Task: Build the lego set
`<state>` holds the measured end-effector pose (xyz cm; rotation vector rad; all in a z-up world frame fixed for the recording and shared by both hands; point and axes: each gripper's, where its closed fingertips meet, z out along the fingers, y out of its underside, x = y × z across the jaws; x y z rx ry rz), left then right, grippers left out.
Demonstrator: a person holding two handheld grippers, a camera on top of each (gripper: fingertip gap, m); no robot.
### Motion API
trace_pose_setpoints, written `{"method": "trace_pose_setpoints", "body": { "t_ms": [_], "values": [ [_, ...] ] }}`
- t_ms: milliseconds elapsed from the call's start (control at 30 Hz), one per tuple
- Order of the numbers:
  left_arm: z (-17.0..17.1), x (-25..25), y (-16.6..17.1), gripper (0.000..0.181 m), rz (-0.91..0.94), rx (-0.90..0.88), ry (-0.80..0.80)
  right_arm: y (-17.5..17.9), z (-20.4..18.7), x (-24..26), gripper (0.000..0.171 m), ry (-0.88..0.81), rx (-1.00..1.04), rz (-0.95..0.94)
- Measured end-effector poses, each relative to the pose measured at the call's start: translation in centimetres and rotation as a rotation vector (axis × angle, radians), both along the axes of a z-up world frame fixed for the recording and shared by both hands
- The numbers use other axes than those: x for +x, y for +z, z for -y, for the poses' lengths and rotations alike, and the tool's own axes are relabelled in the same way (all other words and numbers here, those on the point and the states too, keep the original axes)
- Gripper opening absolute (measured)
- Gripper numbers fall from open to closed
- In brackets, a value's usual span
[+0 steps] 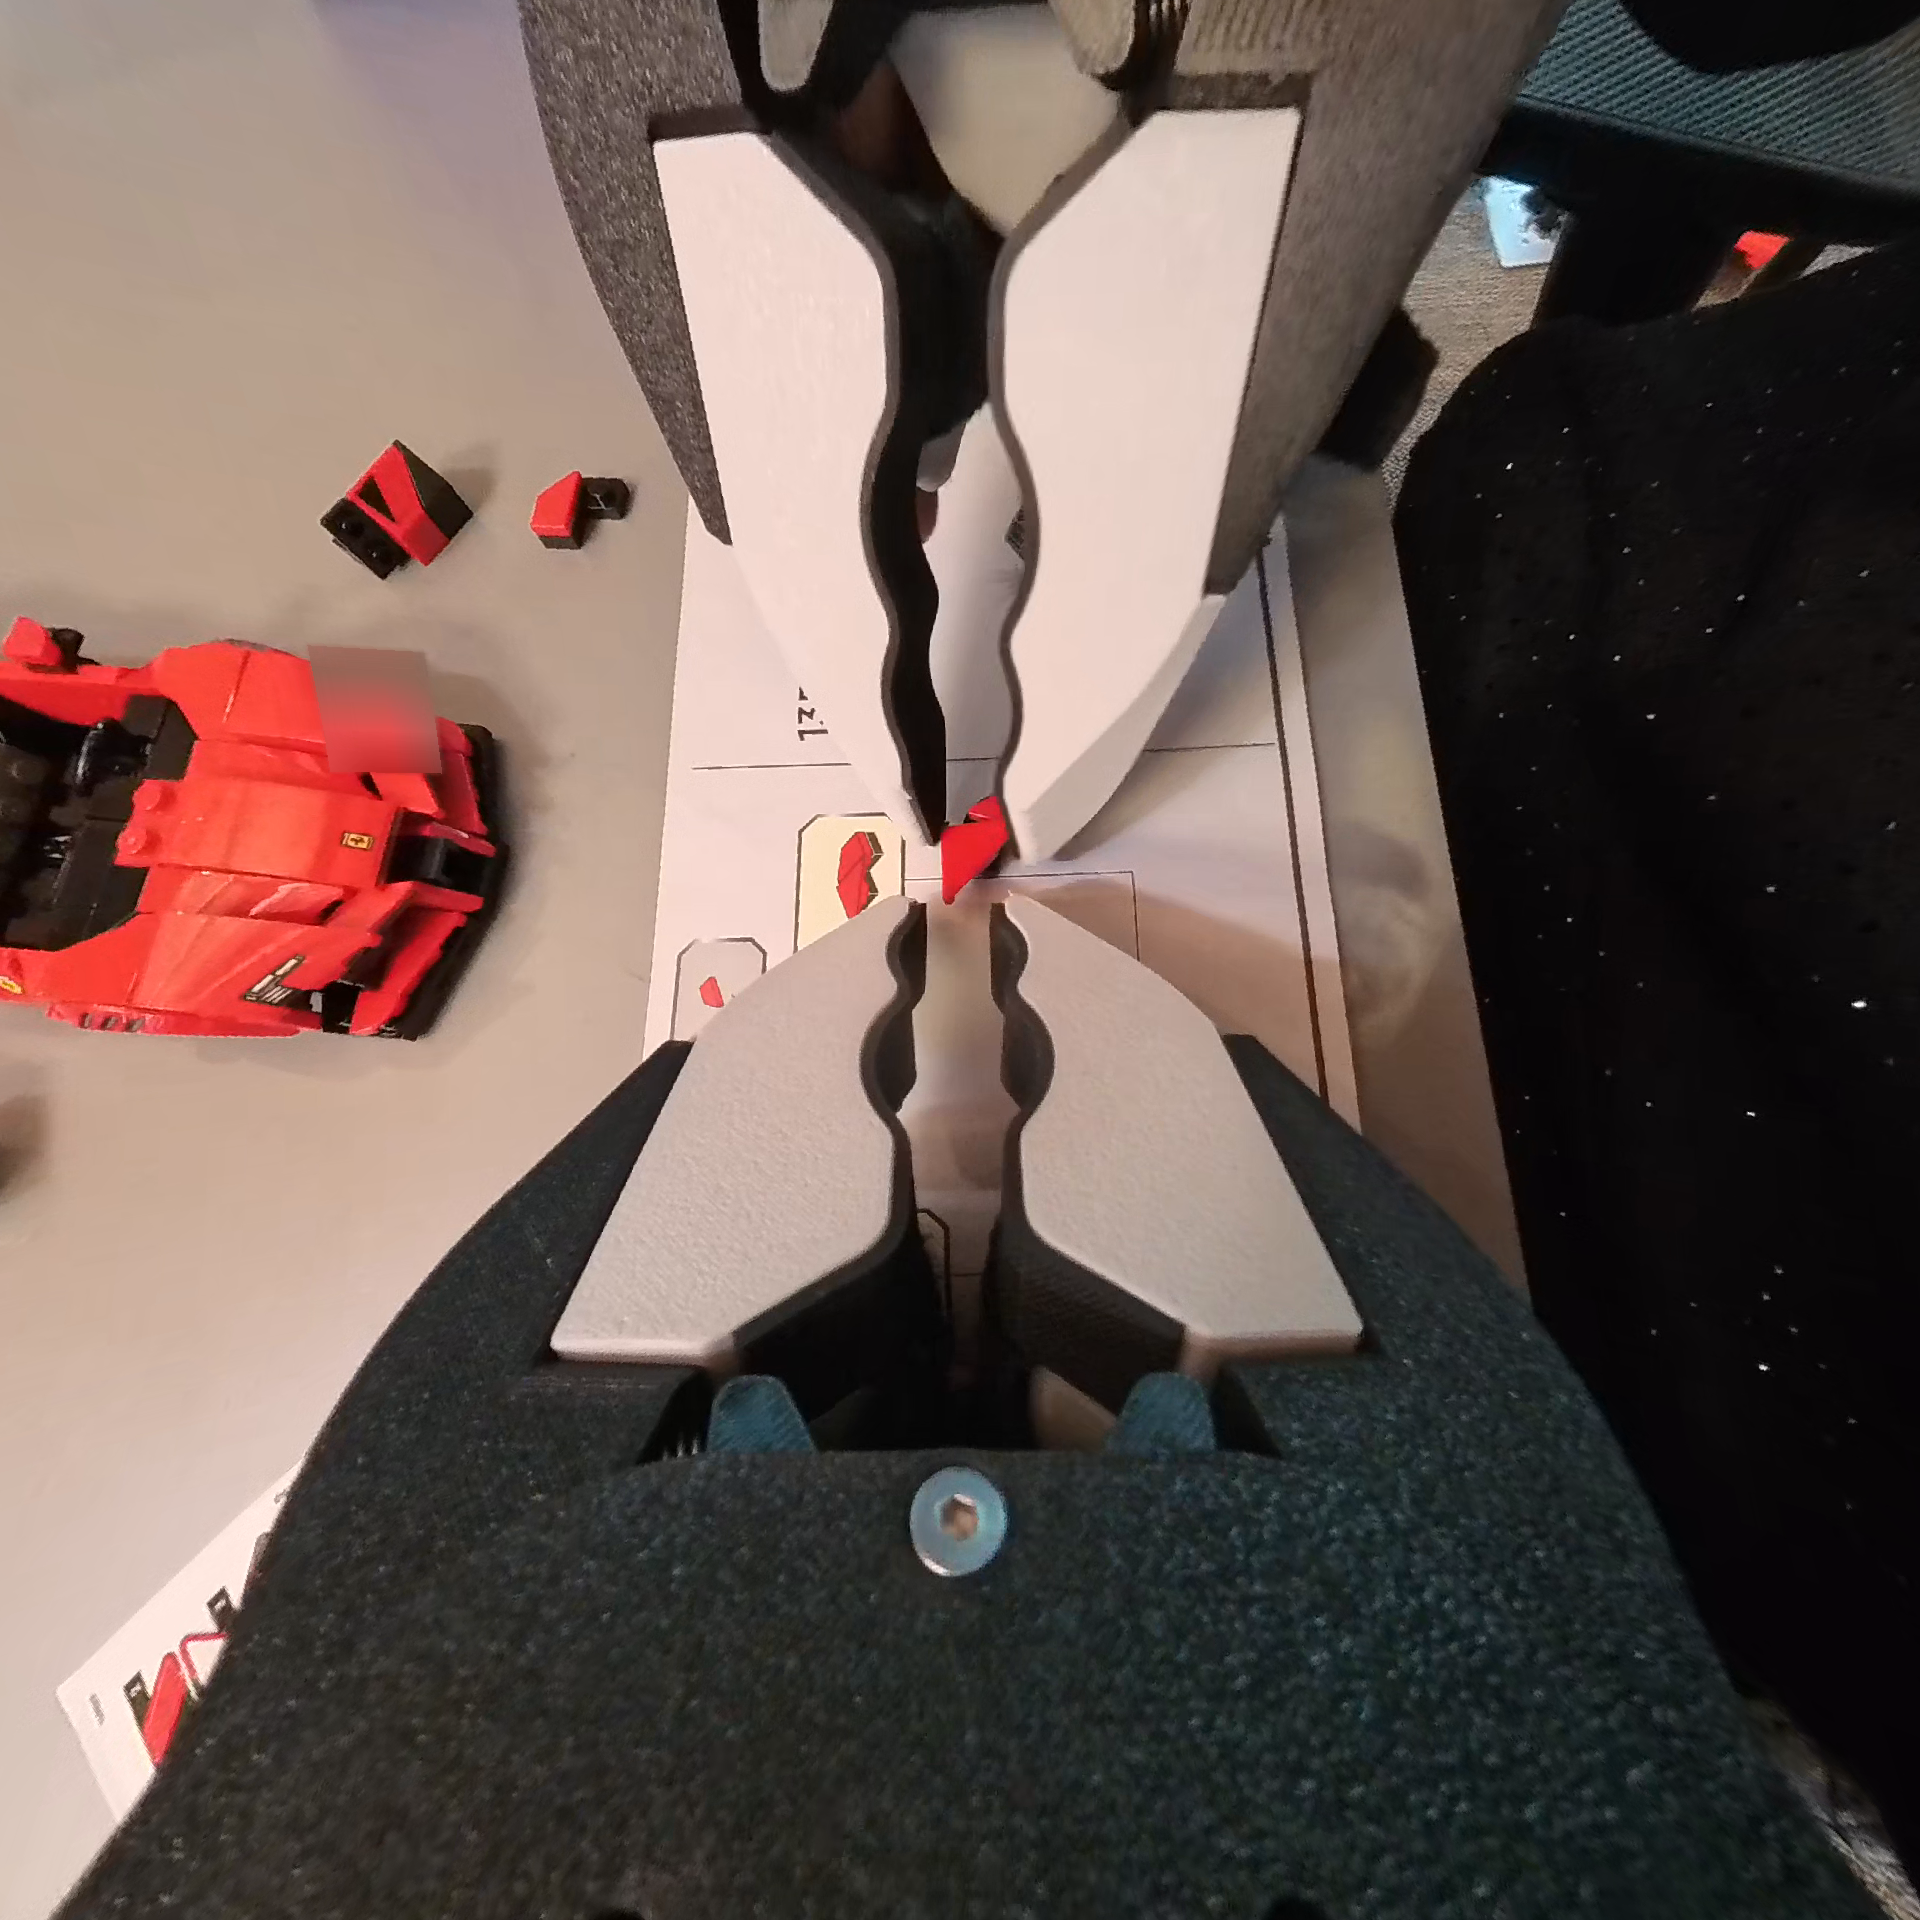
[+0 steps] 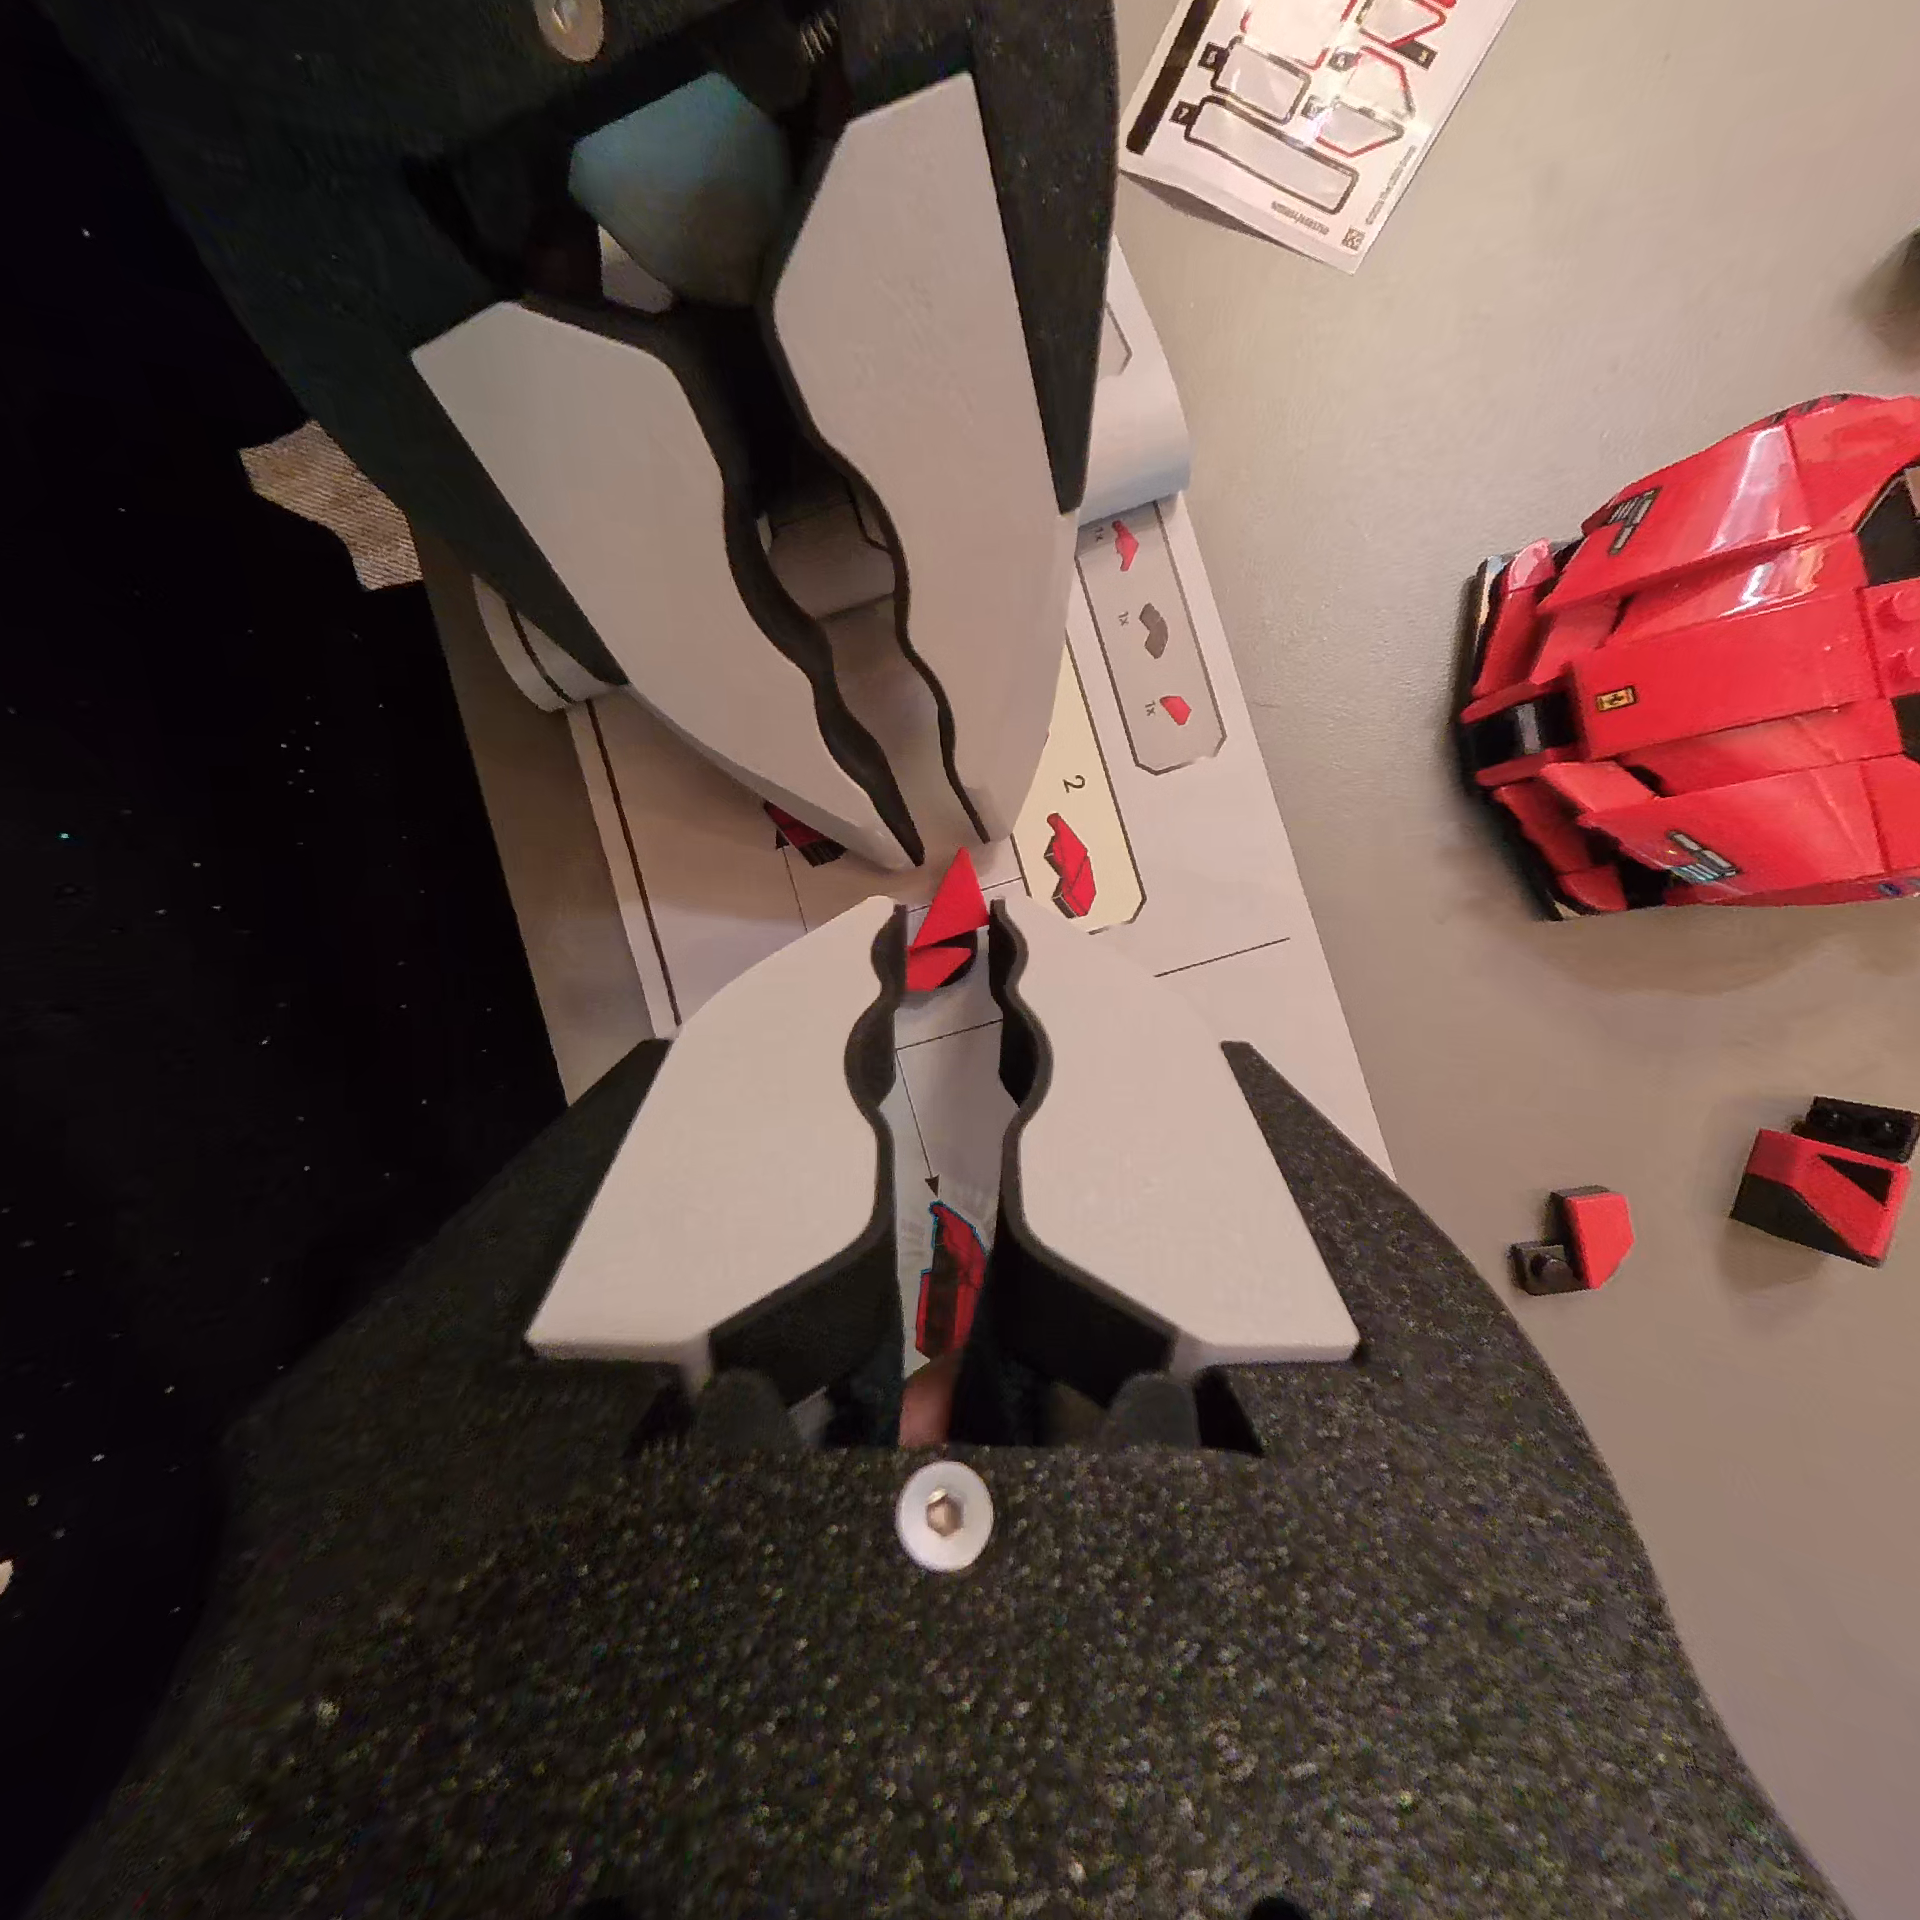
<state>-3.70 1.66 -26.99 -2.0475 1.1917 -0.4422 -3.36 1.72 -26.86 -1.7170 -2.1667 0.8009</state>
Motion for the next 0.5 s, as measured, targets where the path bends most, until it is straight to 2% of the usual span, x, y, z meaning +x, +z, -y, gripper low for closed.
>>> {"method": "trace_pose_setpoints", "body": {
  "t_ms": [500],
  "values": [
    [0.12, 0.22, 0.02, 0.007, 0.0, 0.014, -0.022, 0.08, 0.25, 0.54, 0.018, 0.053, 0.014, 0.009]
  ]
}}
